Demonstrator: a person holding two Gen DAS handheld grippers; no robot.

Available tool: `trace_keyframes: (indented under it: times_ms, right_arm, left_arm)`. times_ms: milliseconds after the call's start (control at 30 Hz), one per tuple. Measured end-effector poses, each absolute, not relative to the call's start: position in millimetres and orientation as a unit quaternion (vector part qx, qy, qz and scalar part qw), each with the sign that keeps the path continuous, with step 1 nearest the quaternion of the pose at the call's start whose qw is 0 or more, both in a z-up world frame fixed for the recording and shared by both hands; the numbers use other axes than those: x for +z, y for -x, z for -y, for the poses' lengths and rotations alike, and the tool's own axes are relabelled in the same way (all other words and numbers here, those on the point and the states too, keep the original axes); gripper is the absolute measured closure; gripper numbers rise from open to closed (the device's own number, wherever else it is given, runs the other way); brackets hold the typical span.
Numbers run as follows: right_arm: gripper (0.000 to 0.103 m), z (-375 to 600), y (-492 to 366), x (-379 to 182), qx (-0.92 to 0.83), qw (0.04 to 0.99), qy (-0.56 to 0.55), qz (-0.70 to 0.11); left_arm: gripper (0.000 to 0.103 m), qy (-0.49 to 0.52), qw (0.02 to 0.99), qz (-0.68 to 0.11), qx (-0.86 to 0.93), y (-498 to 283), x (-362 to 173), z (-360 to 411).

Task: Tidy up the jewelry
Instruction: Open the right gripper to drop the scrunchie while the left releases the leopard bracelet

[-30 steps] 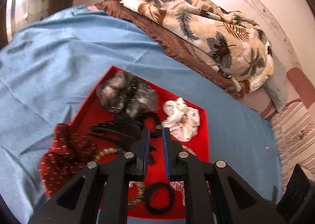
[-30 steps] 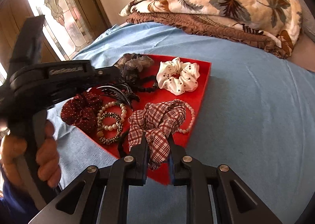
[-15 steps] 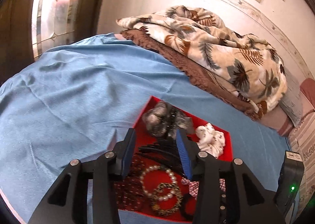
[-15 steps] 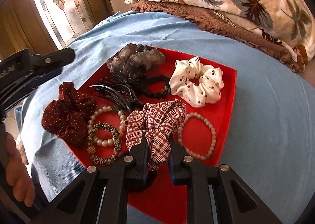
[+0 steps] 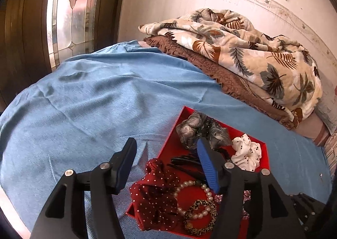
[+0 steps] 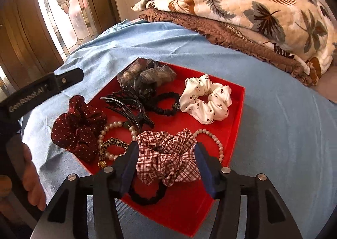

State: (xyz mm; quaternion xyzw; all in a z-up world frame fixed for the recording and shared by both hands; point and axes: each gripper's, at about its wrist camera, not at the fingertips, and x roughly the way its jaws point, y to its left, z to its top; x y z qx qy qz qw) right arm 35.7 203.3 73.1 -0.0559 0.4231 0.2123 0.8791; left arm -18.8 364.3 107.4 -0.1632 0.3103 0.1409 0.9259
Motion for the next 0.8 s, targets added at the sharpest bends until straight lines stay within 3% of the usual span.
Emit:
trace_keyframes:
  times_ms: [667, 800]
  right_arm:
    - [0.035, -170.2, 18.3, 99.2, 0.188, 0.895, 0.054, -0.402]
    - [0.035, -153.3, 32.5, 101.2, 0.178, 0.898, 0.042, -0.401]
  left_arm:
    - [0.036, 0.147, 0.917, -0.338, 0.153, 53.7, 110.5, -356.4]
    - [0.028, 0.119, 0.921, -0.334, 0.160, 73.8, 119.8, -347.4]
